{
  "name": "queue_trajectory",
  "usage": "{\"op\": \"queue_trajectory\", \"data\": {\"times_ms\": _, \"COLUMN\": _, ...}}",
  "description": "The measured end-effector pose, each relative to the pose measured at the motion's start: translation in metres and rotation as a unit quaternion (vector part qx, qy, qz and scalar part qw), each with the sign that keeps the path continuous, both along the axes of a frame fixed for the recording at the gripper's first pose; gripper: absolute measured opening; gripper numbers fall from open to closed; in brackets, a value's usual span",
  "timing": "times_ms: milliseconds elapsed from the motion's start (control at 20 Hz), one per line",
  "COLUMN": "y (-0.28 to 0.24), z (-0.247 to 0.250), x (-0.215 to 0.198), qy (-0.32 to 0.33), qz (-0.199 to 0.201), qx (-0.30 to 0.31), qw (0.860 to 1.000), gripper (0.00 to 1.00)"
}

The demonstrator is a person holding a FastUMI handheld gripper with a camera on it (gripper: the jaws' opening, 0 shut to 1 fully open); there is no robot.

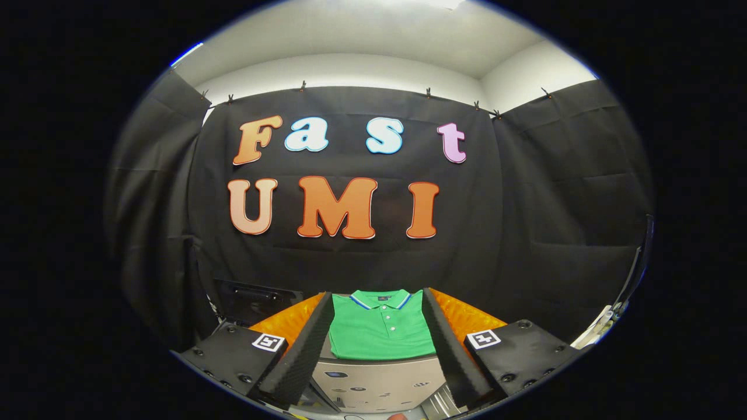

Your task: Put the clothes into the washing machine and then close the washing machine lid.

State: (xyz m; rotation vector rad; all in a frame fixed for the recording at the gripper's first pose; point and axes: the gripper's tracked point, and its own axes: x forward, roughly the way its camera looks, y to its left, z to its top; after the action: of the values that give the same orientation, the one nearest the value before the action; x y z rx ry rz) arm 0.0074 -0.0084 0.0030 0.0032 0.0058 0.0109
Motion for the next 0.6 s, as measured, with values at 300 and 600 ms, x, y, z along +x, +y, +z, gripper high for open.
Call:
{"op": "queue_trajectory", "data": {"times_ms": 300, "y": -0.002, "z": 0.001, "x": 0.011, "qy": 0.001, "qz": 0.002, "qx": -0.003, "qw": 1.000, "gripper": 0.98}}
{"op": "queue_trajectory", "data": {"times_ms": 600, "y": -0.006, "z": 0.001, "x": 0.023, "qy": 0.003, "qz": 0.005, "qx": 0.000, "qw": 1.000, "gripper": 0.98}}
